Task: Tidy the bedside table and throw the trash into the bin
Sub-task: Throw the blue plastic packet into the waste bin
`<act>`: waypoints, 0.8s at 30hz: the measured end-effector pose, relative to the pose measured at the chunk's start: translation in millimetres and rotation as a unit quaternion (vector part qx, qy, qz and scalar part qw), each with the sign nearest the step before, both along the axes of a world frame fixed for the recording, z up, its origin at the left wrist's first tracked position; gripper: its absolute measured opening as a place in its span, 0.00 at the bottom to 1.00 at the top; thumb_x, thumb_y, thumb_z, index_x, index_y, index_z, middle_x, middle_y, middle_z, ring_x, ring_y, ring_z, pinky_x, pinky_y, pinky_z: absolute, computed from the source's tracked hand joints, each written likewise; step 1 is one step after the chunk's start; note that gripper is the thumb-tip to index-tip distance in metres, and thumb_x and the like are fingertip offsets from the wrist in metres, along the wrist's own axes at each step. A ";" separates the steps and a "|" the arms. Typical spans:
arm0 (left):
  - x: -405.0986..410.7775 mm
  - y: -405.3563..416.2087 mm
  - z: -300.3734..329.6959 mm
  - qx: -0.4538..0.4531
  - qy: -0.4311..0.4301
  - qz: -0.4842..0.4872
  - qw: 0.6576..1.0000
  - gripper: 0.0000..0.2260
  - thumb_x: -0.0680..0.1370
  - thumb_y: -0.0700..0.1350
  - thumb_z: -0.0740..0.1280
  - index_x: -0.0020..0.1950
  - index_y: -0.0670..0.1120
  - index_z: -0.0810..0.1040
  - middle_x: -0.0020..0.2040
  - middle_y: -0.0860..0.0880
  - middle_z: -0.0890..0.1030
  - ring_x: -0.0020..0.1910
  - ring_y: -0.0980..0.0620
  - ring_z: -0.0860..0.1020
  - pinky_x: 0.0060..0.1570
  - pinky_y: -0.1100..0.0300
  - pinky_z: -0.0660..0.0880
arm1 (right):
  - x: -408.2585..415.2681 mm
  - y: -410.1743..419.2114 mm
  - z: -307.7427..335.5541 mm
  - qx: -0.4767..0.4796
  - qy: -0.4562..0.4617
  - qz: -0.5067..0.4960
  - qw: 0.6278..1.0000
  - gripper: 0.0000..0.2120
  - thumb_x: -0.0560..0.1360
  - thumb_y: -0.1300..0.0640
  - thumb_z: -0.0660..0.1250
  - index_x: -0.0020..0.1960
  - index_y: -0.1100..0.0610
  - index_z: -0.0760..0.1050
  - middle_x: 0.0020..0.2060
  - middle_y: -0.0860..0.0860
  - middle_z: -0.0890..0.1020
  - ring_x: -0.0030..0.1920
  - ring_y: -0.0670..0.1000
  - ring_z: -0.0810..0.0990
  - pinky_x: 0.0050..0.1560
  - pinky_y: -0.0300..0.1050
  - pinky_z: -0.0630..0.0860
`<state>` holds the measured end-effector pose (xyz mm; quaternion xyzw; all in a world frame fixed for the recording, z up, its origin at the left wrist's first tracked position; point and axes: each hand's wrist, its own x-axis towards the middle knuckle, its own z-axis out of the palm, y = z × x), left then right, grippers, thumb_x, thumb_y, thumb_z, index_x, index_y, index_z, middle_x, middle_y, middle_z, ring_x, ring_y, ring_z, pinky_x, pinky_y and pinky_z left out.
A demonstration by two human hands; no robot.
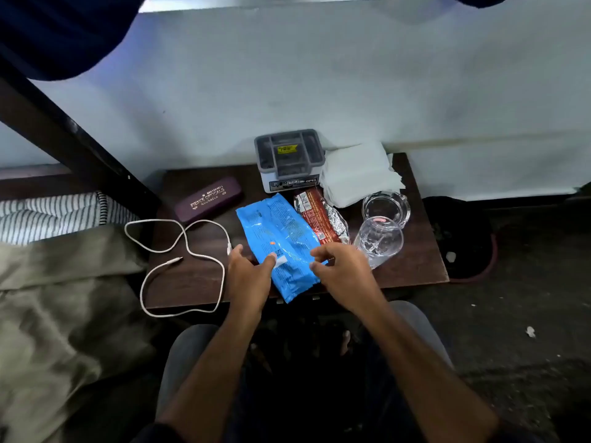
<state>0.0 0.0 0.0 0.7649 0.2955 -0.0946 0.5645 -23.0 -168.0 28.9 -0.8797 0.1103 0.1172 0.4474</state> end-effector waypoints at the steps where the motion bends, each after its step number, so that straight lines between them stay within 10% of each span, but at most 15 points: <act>1: 3.0 -2.9 -1.1 -0.046 0.012 0.018 0.999 0.33 0.75 0.44 0.73 0.76 0.42 0.63 0.54 0.51 0.82 0.47 0.55 0.82 0.43 0.59 0.79 | -0.5 3.2 -3.6 0.003 0.012 -0.012 1.000 0.10 0.76 0.58 0.71 0.57 0.57 0.82 0.46 0.47 0.83 0.41 0.41 0.79 0.40 0.29 0.72; 8: 8.7 0.2 -7.6 -0.165 0.032 0.045 0.985 0.12 0.76 0.40 0.73 0.59 0.40 0.80 0.48 0.46 0.87 0.34 0.56 0.85 0.27 0.66 0.77 | -22.2 13.1 -23.8 0.116 0.118 -0.147 0.975 0.12 0.76 0.55 0.72 0.37 0.61 0.82 0.31 0.56 0.84 0.30 0.51 0.81 0.39 0.58 0.84; 14: 1.4 9.1 1.6 -0.240 -0.016 0.035 0.970 0.10 0.75 0.39 0.73 0.55 0.44 0.81 0.52 0.44 0.87 0.47 0.48 0.86 0.47 0.52 0.80 | -38.9 24.2 -16.9 0.368 0.231 -0.284 0.855 0.22 0.72 0.47 0.76 0.48 0.67 0.80 0.40 0.64 0.83 0.35 0.58 0.83 0.40 0.54 0.85; 20: -7.9 6.8 29.4 -0.316 -0.062 0.013 0.947 0.14 0.76 0.37 0.71 0.61 0.41 0.78 0.55 0.42 0.86 0.52 0.44 0.85 0.42 0.53 0.82 | -35.1 31.2 -2.2 0.534 0.100 -0.290 0.788 0.20 0.71 0.57 0.75 0.61 0.61 0.79 0.55 0.57 0.87 0.53 0.56 0.86 0.52 0.51 0.83; 24: -8.9 5.3 43.3 -0.296 -0.072 -0.014 0.953 0.18 0.77 0.36 0.70 0.66 0.40 0.75 0.59 0.41 0.84 0.57 0.42 0.83 0.49 0.51 0.82 | -32.8 25.0 6.1 0.545 0.068 -0.289 0.785 0.17 0.70 0.61 0.76 0.57 0.62 0.81 0.52 0.57 0.87 0.49 0.55 0.88 0.42 0.44 0.83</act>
